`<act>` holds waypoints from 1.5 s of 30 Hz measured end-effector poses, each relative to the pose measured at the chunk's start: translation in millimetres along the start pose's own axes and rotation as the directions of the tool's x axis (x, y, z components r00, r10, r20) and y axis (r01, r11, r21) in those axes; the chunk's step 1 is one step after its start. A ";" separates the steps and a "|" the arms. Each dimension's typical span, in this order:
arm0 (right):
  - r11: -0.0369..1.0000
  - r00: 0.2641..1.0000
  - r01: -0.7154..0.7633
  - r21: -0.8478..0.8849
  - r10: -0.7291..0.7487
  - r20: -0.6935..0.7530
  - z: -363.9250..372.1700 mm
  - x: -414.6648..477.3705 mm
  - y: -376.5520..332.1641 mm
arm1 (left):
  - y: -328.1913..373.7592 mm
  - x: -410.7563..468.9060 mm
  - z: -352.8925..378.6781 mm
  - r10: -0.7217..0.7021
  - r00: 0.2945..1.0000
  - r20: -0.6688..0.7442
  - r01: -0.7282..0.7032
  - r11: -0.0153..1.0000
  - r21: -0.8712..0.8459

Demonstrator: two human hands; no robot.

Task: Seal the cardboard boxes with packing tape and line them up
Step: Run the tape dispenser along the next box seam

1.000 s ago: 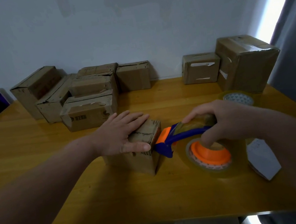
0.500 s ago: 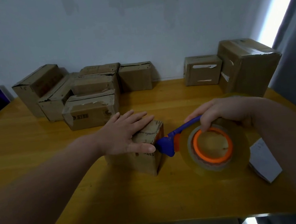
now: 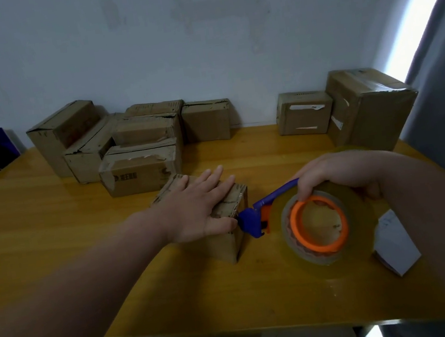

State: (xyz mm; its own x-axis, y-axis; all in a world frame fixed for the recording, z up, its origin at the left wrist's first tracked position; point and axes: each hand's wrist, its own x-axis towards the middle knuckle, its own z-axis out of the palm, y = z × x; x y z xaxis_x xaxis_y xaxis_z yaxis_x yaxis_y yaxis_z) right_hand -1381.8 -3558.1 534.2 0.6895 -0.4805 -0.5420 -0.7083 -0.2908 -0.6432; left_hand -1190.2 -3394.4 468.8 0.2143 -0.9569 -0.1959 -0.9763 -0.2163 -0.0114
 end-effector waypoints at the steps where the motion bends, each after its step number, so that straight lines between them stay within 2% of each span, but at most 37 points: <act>1: 1.000 1.000 0.001 0.009 -0.001 -0.009 0.7 -0.3 0.7 | 1.8 -1.0 0.4 0.000 1.000 -0.007 0.000 1.000 0.005; 5: 1.000 1.000 -0.019 0.001 0.019 -0.012 1.5 -4.0 -0.8 | 11.5 -5.0 -0.6 -0.021 0.999 -0.029 0.021 1.000 -0.004; 8: 0.986 0.999 -0.026 -0.165 0.020 -0.038 2.5 -5.4 -2.3 | 19.5 -8.0 0.1 -0.039 0.998 -0.047 0.038 0.999 -0.033; 11: 0.961 0.990 0.009 -0.278 -0.047 -0.130 4.3 -0.9 3.0 | 26.1 -10.2 2.6 -0.028 0.998 -0.064 0.025 0.998 -0.055; 14: 0.973 0.969 0.057 -0.224 -0.108 -0.222 5.3 5.9 12.1 | 30.7 -13.6 0.5 0.021 0.996 -0.088 -0.031 0.993 -0.114; 18: 0.962 0.885 0.107 -0.250 -0.207 -0.418 15.1 24.4 25.7 | 34.0 -22.4 -5.9 0.056 0.991 -0.118 -0.085 0.962 -0.260; 19: 0.967 0.851 0.127 -0.223 -0.221 -0.476 20.2 29.2 28.9 | 33.3 -23.1 -6.2 0.006 0.987 -0.158 -0.048 0.963 -0.264; 21: 0.968 0.775 0.201 -0.149 -0.250 -0.581 31.4 39.4 34.6 | 25.8 -19.7 -6.4 -0.186 0.962 -0.200 0.137 0.962 -0.237; 23: 0.951 0.703 0.289 -0.109 -0.288 -0.650 41.5 49.2 39.2 | 13.6 -14.1 -7.0 -0.369 0.920 -0.136 0.338 0.919 -0.205; 25: 0.937 0.663 0.336 -0.092 -0.304 -0.684 50.6 56.2 42.5 | 5.0 -10.0 -5.6 -0.427 0.903 -0.048 0.416 0.896 -0.154; 31: 0.934 0.592 0.342 -0.103 -0.299 -0.748 62.0 62.1 48.1 | 15.1 -1.7 -5.1 -0.409 0.911 0.051 0.412 0.907 -0.086; 38: 0.918 0.541 0.370 -0.140 -0.336 -0.771 67.7 61.8 53.1 | 41.6 0.2 -2.8 -0.318 0.948 0.019 0.319 0.943 -0.098; 45: 0.933 0.550 0.333 -0.135 -0.308 -0.776 70.8 61.3 58.7 | 56.4 1.0 -6.8 -0.272 0.962 0.034 0.274 0.958 -0.082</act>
State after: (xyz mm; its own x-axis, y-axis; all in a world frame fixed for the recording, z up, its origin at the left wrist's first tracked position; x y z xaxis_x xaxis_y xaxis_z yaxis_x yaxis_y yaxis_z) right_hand -1370.3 -3546.1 424.9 0.4802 -0.8167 0.3200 -0.4516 -0.5429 -0.7080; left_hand -1244.8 -3408.9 474.6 0.4710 -0.8545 -0.2190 -0.8739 -0.4858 0.0159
